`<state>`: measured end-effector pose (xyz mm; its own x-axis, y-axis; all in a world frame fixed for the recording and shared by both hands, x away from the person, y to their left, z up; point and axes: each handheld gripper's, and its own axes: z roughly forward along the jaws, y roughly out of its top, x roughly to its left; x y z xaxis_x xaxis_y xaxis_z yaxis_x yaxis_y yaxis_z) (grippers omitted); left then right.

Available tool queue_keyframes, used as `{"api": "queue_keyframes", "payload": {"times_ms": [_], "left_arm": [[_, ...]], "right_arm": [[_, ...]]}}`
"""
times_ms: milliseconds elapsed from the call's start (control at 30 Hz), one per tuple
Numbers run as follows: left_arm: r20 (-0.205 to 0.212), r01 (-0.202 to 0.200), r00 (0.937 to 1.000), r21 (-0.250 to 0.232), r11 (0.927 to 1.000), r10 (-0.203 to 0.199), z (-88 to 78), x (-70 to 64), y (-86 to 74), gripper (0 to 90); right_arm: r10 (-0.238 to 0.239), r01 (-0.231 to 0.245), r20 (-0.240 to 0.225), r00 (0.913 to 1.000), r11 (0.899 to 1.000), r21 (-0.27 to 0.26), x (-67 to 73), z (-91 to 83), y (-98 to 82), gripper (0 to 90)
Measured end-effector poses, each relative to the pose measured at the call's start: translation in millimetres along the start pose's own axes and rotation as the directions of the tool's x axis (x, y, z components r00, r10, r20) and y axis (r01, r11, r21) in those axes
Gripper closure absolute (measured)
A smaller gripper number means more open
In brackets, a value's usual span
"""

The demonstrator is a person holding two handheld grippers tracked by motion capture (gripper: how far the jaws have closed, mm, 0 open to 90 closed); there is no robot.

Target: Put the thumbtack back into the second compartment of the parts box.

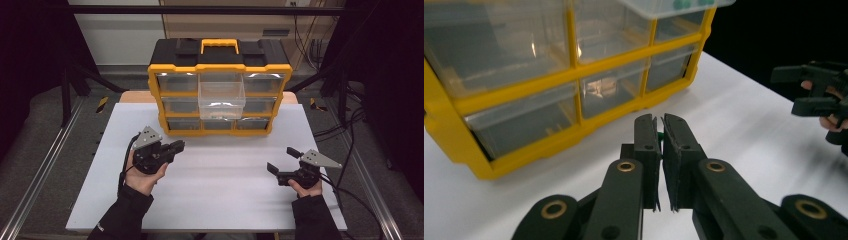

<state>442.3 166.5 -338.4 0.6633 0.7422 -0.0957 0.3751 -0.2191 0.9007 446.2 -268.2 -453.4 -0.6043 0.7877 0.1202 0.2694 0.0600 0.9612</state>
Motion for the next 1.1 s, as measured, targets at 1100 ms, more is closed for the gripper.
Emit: {"api": "queue_keyframes", "payload": {"times_ms": [1100], "left_arm": [[0.014,-0.085,0.9961,-0.121,0.9890,0.087,-8.4,-25.4,108.2,84.4]], "right_arm": [[-0.004,0.004,-0.004,1.0000,1.000,0.004,-0.2,0.4,-0.1,0.6]]}}
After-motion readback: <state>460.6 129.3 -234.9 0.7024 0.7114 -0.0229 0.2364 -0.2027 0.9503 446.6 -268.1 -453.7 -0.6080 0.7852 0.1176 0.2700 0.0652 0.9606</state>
